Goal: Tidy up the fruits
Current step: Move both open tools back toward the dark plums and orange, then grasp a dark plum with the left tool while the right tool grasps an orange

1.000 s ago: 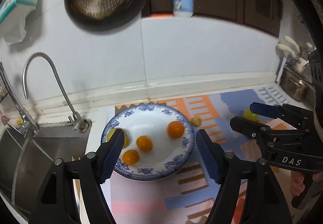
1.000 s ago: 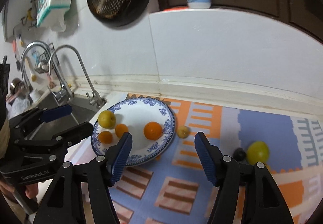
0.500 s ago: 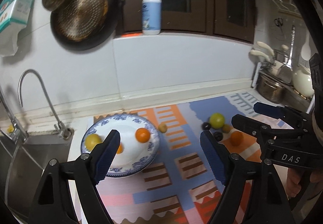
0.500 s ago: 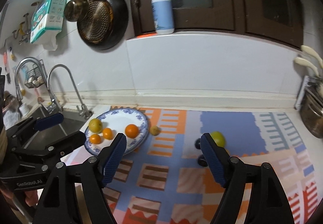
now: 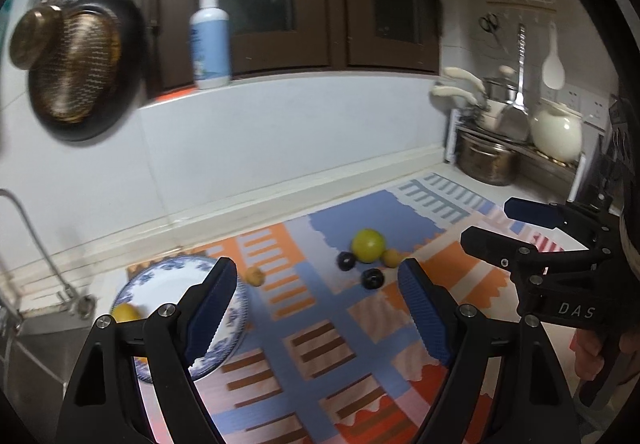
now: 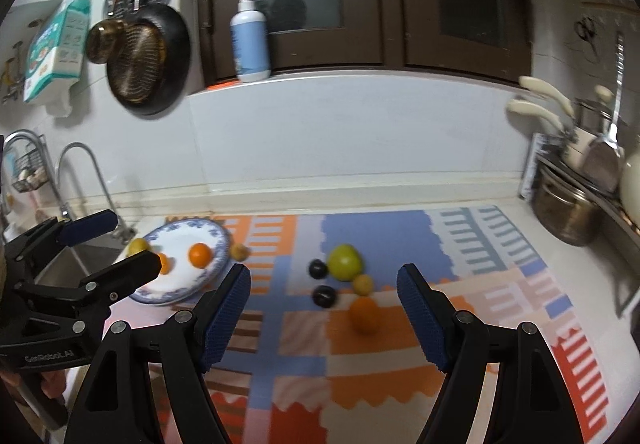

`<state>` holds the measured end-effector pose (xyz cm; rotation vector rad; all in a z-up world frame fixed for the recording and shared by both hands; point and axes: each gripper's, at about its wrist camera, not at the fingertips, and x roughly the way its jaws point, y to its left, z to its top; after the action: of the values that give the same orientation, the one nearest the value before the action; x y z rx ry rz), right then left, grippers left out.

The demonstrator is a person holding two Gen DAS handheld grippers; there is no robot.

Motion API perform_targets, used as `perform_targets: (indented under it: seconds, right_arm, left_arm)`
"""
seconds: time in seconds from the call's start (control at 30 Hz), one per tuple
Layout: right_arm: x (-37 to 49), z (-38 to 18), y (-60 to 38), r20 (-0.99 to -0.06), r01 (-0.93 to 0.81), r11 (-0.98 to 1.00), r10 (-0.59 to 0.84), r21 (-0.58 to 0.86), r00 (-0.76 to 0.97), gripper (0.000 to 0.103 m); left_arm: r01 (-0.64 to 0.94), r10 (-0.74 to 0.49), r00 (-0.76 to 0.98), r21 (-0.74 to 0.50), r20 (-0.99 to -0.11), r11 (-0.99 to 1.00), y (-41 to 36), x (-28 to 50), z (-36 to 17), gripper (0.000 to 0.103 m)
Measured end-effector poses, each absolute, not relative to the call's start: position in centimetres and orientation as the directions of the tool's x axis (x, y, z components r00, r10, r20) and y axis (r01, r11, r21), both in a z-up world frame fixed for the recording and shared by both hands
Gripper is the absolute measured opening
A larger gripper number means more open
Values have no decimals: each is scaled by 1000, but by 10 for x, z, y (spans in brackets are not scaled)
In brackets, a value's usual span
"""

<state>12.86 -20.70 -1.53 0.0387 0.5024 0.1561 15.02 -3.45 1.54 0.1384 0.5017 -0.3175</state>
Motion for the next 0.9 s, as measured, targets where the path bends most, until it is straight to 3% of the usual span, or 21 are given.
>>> perform_targets:
  seconds: [0.43, 0.9]
  right_arm:
    - [136, -40, -219, -497, -38, 999, 47, 27, 867, 76]
    - [178, -84, -220, -606, -8, 1000, 22, 26, 795, 76]
  left_arm:
    - [518, -396, 753, 102, -525, 849, -63, 190, -20, 82]
    - [655, -477, 640, 102, -602, 749, -80, 242, -64, 74]
